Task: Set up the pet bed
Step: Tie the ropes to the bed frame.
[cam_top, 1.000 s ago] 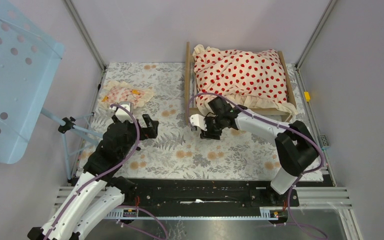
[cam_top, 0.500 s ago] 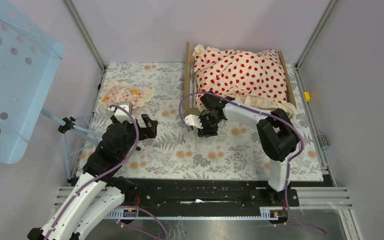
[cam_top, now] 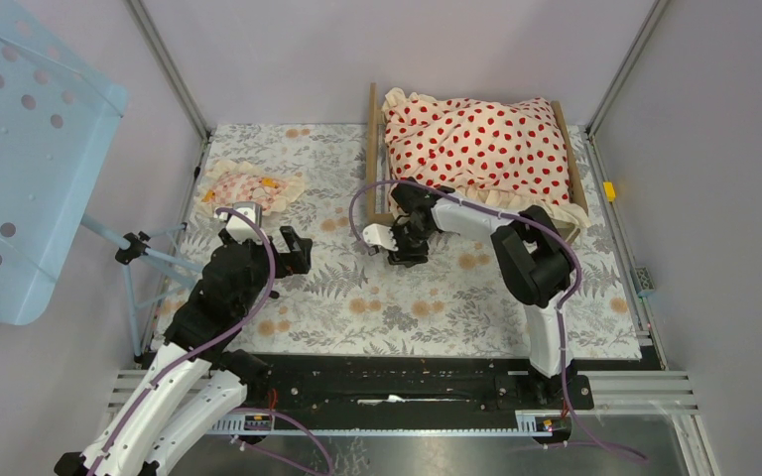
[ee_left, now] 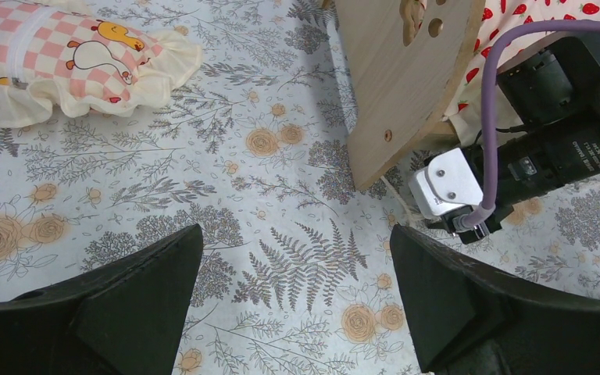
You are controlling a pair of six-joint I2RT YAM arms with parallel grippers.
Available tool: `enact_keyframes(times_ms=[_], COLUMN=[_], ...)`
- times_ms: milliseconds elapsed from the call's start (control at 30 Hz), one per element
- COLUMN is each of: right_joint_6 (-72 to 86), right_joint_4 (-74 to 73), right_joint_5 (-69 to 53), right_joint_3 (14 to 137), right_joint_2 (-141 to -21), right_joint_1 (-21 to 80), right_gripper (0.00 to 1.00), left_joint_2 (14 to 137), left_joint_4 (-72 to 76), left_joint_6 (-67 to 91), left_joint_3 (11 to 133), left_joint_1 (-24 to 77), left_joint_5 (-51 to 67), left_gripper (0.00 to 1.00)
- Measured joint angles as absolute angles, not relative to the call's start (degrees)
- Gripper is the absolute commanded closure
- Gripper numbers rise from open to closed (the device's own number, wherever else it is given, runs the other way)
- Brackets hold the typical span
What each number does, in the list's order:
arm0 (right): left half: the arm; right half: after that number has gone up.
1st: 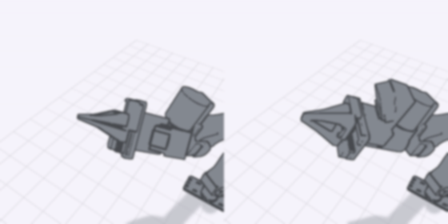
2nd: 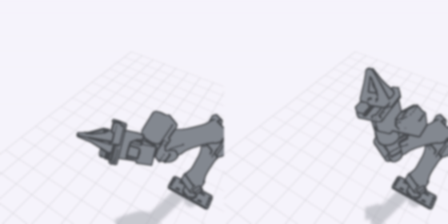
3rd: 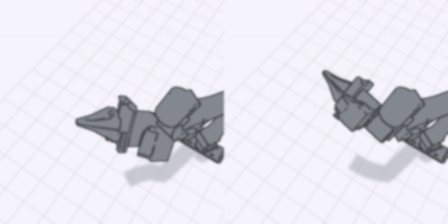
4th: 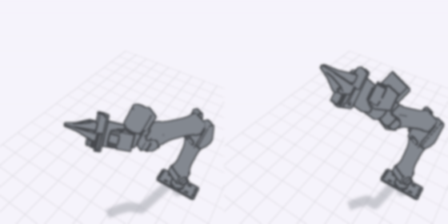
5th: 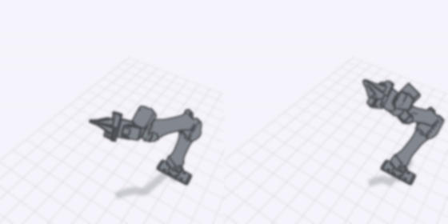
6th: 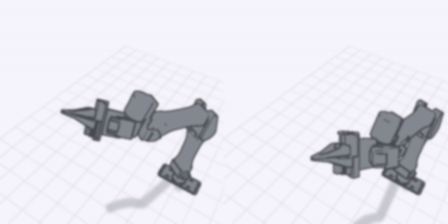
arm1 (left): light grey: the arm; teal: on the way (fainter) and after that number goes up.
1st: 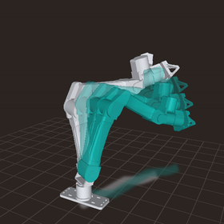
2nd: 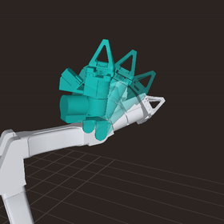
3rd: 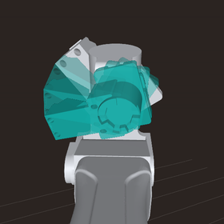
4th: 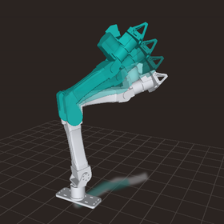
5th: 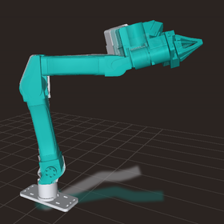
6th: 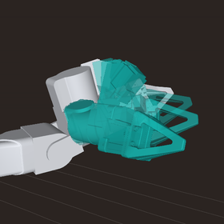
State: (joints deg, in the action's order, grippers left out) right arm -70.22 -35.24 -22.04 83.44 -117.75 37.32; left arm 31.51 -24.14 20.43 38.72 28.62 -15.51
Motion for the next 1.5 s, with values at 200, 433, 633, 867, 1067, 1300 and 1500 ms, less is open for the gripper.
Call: enact_keyframes(times_ms=[200, 433, 633, 867, 1067, 1300, 1500], right_joint_6=[-69.8, -68.1, -65.8, -64.5, -64.7, -64.7, -64.8], right_joint_4=[-36.1, -32.2, -29.7, -31.2, -33.9, -37.8, -41.8], right_joint_5=[-22.1, -23.0, -23.1, -20.8, -18.9, -19.0, -19.1], right_joint_3=[84.4, 80.7, 76.7, 75.3, 75.4, 74.1, 71.9], right_joint_2=[-118.5, -116.4, -113.7, -109.9, -106.9, -103.2, -98.1], right_joint_1=[37.3, 37.3, 37.1, 37.1, 37.0, 37.0, 37.0], right_gripper=[0.66, 0.97, 1.00, 1.00, 1.00, 1.00, 1.00], left_joint_2=[31.5, 31.5, 31.5, 31.5, 31.5, 31.6, 31.6], left_joint_4=[-24.1, -24.1, -24.2, -24.2, -24.2, -24.2, -24.2], left_joint_6=[20.4, 20.4, 20.4, 20.4, 20.4, 20.4, 20.4], left_joint_3=[38.7, 38.7, 38.2, 38.1, 38.1, 38.1, 38.1], left_joint_1=[28.6, 28.6, 28.6, 28.6, 28.6, 28.6, 28.6], left_joint_5=[-15.6, -15.6, -15.6, -15.6, -15.6, -15.5, -15.5], left_gripper=[0.01, 0.01, 0.01, 0.01, 0.01, 0.01, 0.01])
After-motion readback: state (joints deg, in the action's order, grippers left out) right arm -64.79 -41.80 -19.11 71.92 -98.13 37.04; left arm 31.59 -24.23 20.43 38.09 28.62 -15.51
